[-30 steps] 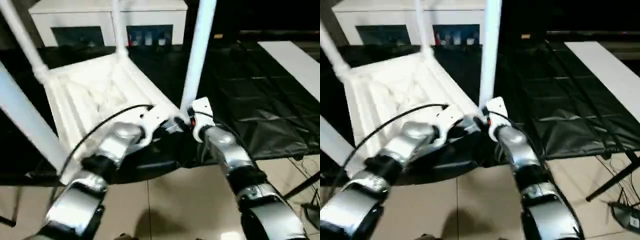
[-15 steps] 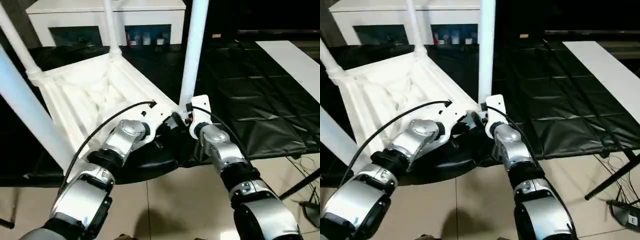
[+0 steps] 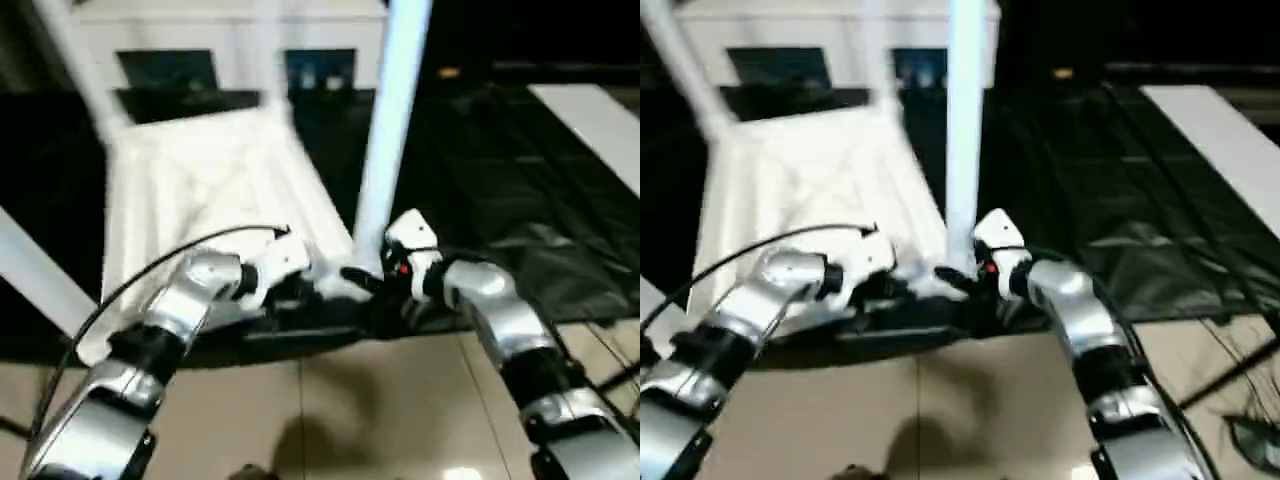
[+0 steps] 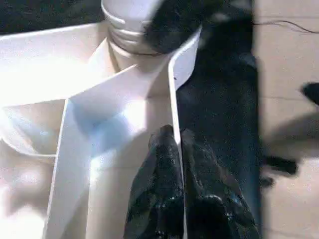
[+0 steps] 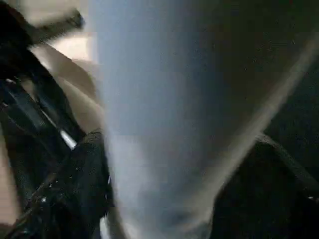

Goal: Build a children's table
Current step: Rotate leg to tighten

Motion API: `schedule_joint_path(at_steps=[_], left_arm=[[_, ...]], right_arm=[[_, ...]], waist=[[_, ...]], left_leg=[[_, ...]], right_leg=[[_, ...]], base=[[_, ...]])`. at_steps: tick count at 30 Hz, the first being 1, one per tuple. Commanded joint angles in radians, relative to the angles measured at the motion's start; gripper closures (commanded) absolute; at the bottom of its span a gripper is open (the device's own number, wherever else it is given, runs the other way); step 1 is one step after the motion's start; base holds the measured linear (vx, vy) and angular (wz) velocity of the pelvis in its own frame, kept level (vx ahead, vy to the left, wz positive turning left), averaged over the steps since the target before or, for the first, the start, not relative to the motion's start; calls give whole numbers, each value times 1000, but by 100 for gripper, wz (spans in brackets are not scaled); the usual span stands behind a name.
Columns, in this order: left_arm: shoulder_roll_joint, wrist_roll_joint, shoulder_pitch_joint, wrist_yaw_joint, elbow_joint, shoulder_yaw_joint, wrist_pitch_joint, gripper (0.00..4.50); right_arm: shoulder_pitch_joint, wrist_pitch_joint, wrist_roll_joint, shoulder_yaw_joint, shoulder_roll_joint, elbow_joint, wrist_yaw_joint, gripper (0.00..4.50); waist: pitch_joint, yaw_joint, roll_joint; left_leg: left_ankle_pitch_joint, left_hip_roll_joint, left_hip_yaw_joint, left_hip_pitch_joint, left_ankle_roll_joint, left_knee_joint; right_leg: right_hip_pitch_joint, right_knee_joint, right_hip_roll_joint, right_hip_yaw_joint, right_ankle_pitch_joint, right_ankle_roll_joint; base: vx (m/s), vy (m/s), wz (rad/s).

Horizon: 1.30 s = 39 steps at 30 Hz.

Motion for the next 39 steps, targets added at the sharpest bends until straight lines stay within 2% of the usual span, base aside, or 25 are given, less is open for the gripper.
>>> schedule_joint_path(at_steps=[1, 2, 3, 7, 14, 16, 20, 21, 22, 25, 31, 34, 35, 37, 39], left_arm=[[10, 11, 6, -55, -34, -38, -6, 450], [13, 11, 7, -58, -35, -37, -7, 450], [25, 13, 9, -69, -38, -34, -9, 450], [50, 11, 6, -80, -36, -27, -7, 450], [55, 15, 5, -74, -38, -19, 0, 450], [53, 13, 4, -72, -37, -17, 0, 450], [50, 12, 2, -69, -32, -17, 0, 450], [50, 12, 2, -68, -32, -17, 1, 450], [50, 12, 2, -69, -32, -16, 1, 450], [49, 11, 1, -70, -31, -17, 5, 450], [48, 11, 1, -74, -30, -20, 13, 450], [29, 7, -2, -39, -15, -5, 31, 450], [21, 5, -4, -25, -9, 0, 34, 450], [-28, 4, -30, 86, 40, 38, 63, 450], [-50, 12, -46, 141, 67, 47, 72, 450]], right_arm=[[16, -1, 19, 8, -24, -32, 55, 66], [18, 1, 23, 9, -27, -36, 66, 66], [24, 5, 32, 17, -38, -46, 105, 66], [36, -13, 19, 51, -65, -46, 177, 66], [31, -34, -6, 59, -77, -22, 188, 66], [24, -30, -3, 53, -75, -13, 183, 94], [19, -23, 10, 41, -68, -1, 180, 120], [19, -23, 10, 40, -67, -1, 181, 144], [20, -21, 11, 39, -66, -1, 182, 144], [26, -16, 13, 37, -61, -5, 184, 172], [33, -16, 12, 38, -56, -3, 176, 182], [28, 9, 4, 20, -28, 12, 106, 183], [26, 16, 1, 15, -20, 17, 85, 184], [12, 25, -38, 2, 23, 49, -56, 184], [2, 39, -44, -16, 57, 64, -141, 184]], waist=[[-73, -7, -2], [-72, -6, -2], [-73, -6, -8], [-74, -7, -13], [-75, -6, -12], [-76, -7, -11], [-76, -7, -10], [-76, -6, -10], [-77, -5, -6], [-77, -6, -8], [-78, -6, -6], [-77, -9, -8], [-74, -11, -7], [-69, -15, -8], [-69, -21, -10]], left_leg=[[-208, 78, -32, 43, 32, -85], [-213, 77, -31, 42, 28, -86], [-206, 75, -34, 36, 24, -87], [-187, 72, -34, 30, 32, -84], [-170, 73, -34, 31, 38, -82], [-173, 73, -33, 32, 37, -82], [-166, 72, -33, 32, 40, -80], [-163, 72, -33, 30, 41, -80], [-163, 72, -34, 31, 40, -80], [-167, 73, -33, 31, 39, -80], [-168, 73, -34, 32, 37, -80], [-171, 72, -33, 31, 34, -81], [-186, 71, -33, 32, 28, -82], [-222, 70, -35, 34, 8, -86], [-251, 69, -39, 38, -19, -88]], right_leg=[[31, -70, -77, 47, -124, -261], [29, -70, -76, 48, -129, -259], [36, -69, -78, 47, -133, -253], [38, -70, -82, 49, -138, -245], [35, -69, -80, 46, -142, -248], [36, -69, -79, 46, -135, -251], [36, -68, -79, 46, -121, -256], [38, -67, -79, 46, -117, -257], [38, -67, -79, 46, -116, -257], [38, -66, -78, 45, -108, -260], [39, -66, -79, 45, -107, -262], [38, -66, -78, 45, -107, -264], [36, -69, -78, 46, -131, -263], [33, -77, -78, 46, -197, -252], [32, -83, -82, 47, -267, -232]], base=[[0, 0, 0], [0, 0, 0], [0, 0, 0], [0, 0, 0], [0, 0, 0], [0, 0, 0], [0, 0, 0], [0, 0, 0], [0, 0, 0], [0, 0, 0], [0, 0, 0], [0, 0, 0], [0, 0, 0], [0, 0, 0], [0, 0, 0]])
